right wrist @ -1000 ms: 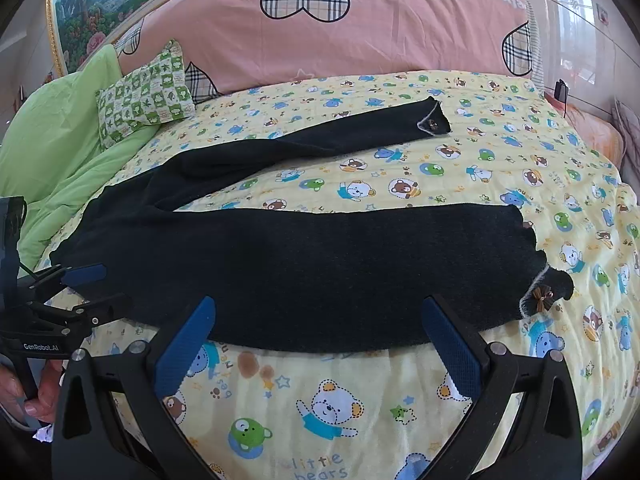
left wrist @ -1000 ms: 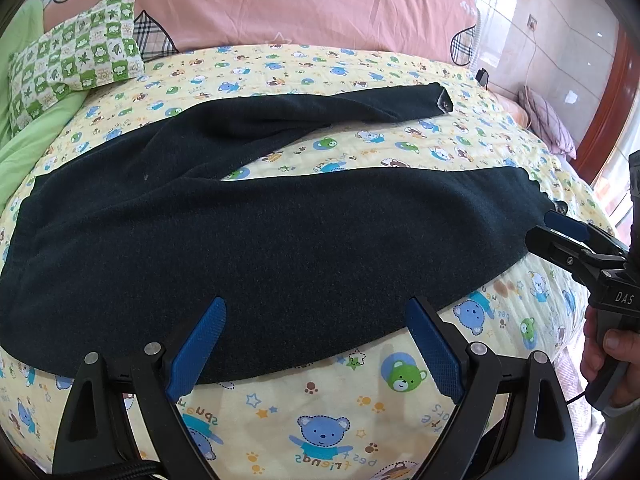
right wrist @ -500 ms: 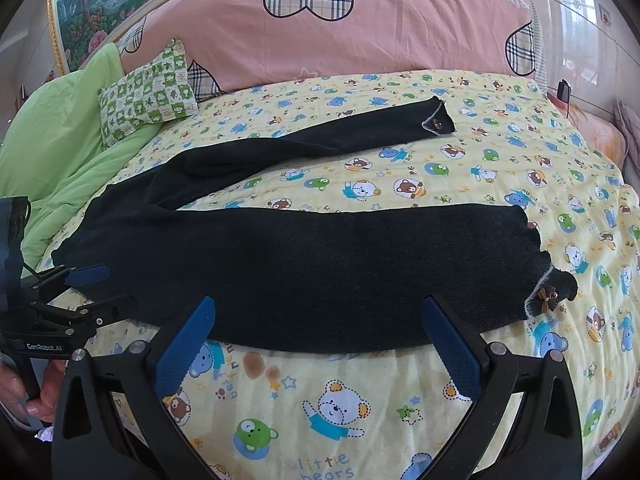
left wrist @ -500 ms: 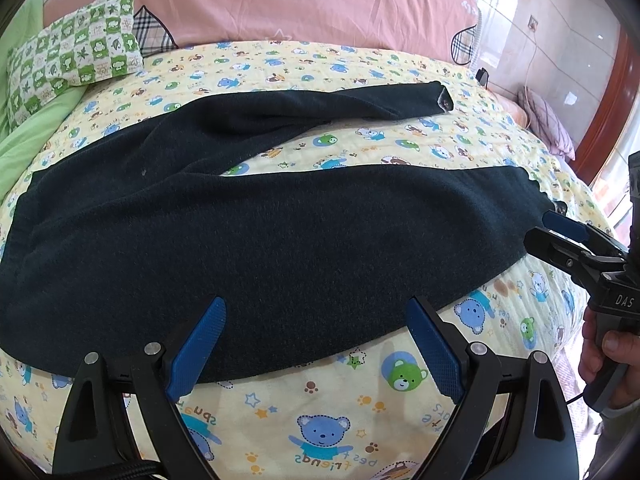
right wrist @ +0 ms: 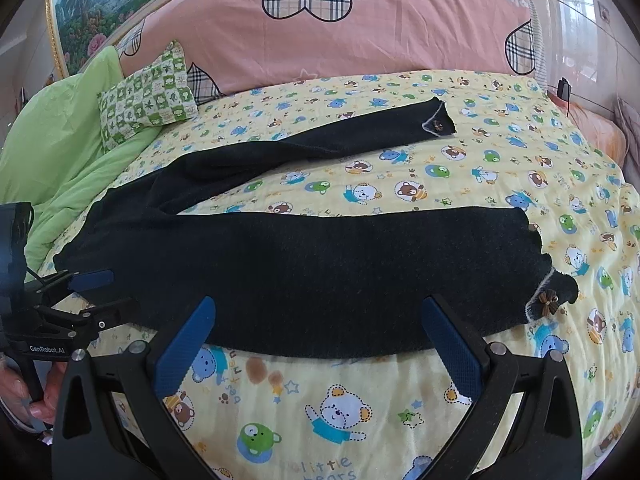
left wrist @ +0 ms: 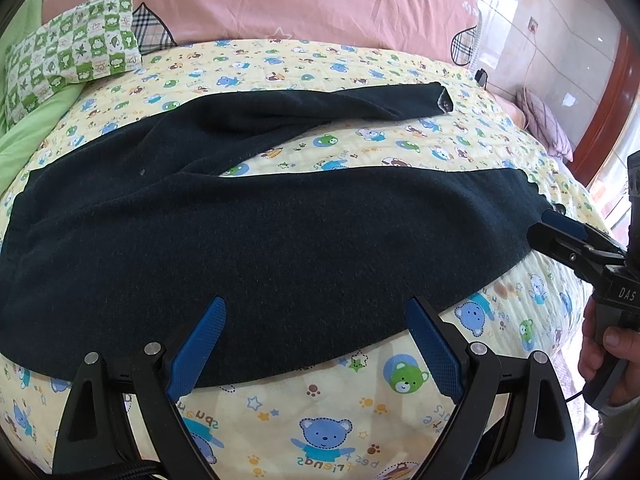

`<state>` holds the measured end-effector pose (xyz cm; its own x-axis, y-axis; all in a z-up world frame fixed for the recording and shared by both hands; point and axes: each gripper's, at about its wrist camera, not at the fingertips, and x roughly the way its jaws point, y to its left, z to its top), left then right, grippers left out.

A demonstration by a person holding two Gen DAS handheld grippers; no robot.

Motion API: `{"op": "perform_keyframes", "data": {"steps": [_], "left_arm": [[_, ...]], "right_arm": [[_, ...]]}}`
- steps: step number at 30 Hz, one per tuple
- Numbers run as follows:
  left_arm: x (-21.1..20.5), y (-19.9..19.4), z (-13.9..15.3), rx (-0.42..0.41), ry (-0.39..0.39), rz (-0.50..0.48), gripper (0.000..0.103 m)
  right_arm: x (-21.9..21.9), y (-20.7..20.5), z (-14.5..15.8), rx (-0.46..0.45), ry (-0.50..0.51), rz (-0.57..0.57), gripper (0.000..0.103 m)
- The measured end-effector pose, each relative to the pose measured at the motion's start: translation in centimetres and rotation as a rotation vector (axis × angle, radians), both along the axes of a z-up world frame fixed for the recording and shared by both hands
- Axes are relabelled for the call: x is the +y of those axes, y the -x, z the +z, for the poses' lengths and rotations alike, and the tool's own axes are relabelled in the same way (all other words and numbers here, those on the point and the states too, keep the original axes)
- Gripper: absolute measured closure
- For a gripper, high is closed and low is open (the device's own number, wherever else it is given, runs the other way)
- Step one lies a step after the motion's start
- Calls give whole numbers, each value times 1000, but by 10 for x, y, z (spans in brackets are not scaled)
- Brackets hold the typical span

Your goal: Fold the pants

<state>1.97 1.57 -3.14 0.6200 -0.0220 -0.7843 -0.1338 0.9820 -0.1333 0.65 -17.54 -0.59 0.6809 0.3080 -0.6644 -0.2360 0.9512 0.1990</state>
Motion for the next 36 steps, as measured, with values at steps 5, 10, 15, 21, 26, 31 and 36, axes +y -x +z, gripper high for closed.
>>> {"op": "perform_keyframes", "data": {"steps": [5, 10, 15, 21, 26, 31, 36], "left_arm": [[4, -8, 0, 8, -11, -3, 11], [8, -23, 8, -1, -28, -6, 11], [13, -50, 20, -14, -51, -19, 11], [20, -96, 39, -36, -117, -56, 11], [25, -139, 48, -36, -177, -106, 11], [18, -182, 43, -6, -227, -239, 11], [9, -210, 32, 16, -261, -346, 11]], "right_arm": [[-5, -7, 4, -2, -11, -12, 0], [-14, -22, 8, -9, -34, -27, 0], [-25, -47, 14, -4, -72, -51, 0], [-42, -97, 15, 50, -196, -67, 20], [-54, -145, 12, 113, -291, -90, 24], [-67, -189, 3, 178, -349, -160, 34], [-85, -221, -10, 225, -363, -276, 43]]}}
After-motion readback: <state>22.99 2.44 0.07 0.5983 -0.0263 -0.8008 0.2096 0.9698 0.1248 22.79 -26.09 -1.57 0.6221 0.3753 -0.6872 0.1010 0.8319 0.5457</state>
